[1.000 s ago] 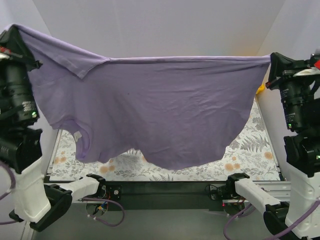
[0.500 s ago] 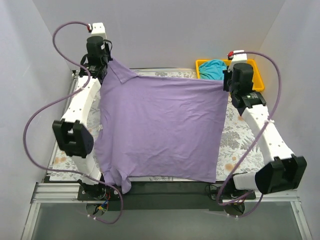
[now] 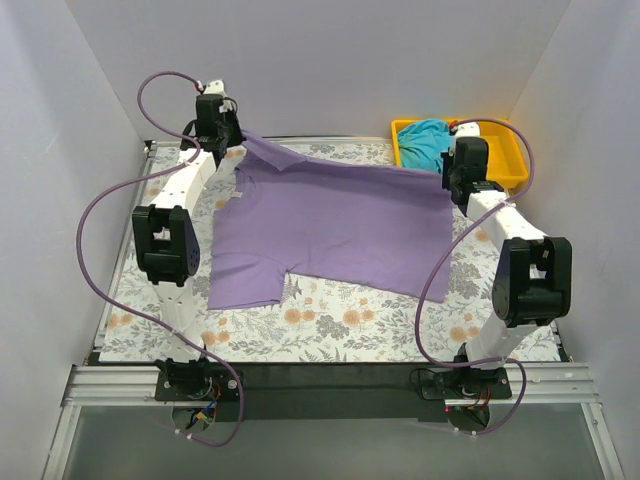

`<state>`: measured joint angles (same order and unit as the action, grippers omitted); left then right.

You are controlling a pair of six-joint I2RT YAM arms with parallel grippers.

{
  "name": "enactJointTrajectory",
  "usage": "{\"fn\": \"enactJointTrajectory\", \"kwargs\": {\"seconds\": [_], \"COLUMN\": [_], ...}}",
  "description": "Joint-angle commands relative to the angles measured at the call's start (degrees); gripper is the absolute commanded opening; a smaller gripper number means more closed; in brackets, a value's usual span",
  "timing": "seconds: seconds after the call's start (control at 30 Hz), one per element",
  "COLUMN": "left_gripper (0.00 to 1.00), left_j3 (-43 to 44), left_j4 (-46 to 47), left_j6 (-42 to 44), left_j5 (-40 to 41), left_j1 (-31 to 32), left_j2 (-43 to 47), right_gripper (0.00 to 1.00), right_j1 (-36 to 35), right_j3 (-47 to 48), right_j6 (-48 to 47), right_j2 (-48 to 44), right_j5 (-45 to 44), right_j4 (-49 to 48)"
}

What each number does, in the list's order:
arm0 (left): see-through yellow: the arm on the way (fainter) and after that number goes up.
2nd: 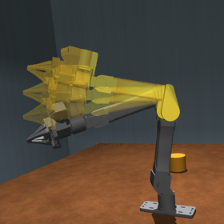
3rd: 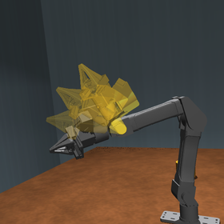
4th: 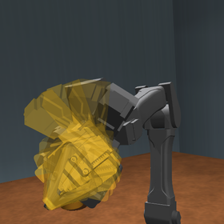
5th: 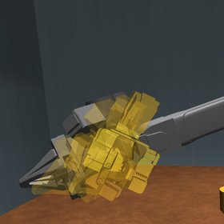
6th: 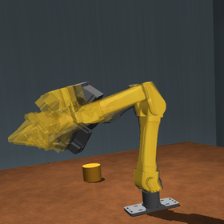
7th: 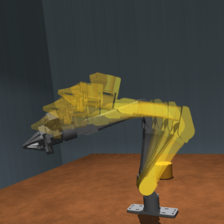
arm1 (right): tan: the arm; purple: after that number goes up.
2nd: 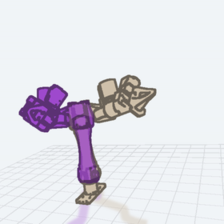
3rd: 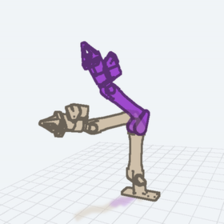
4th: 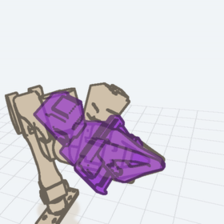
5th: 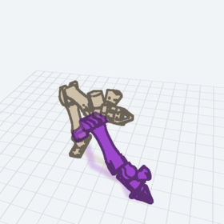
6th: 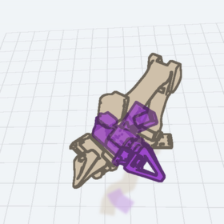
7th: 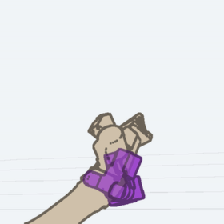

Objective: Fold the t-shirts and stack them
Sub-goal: Flatten the tshirt out, then fold the tshirt

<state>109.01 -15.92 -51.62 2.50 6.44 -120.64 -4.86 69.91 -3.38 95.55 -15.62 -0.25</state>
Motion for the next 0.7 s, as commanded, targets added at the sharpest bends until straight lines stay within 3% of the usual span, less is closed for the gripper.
{"fn": "enactJointTrajectory", "kwargs": {"seconds": [0.0, 0.27, 0.47, 0.67], "left_gripper": [0.0, 0.0, 0.0, 0.0], "left_j3": [0.86, -11.33, -21.98, -27.09], "left_j4": [2.04, 1.6, 1.33, 1.33], "left_j6": [-4.27, -11.92, -17.72, -20.89], "left_j5": [-2.41, -8.65, -9.27, -9.62], "left_j1": [-2.13, -3.54, -4.06, -5.03], "left_j2": [2.78, 8.82, 14.02, 16.84], "right_gripper": [0.01, 0.01, 0.01, 0.01], "right_j1": [0.2, 0.47, 0.56, 1.08], "right_j3": [3.48, 0.76, -2.14, -5.83], "right_j6": [-1.46, -0.75, 0.03, 1.0], "right_j2": [1.04, 0.17, -0.97, -1.07], "right_j5": [1.29, 3.13, 1.64, 0.06], "right_j4": [-5.46, -3.8, -2.74, -2.39]}}
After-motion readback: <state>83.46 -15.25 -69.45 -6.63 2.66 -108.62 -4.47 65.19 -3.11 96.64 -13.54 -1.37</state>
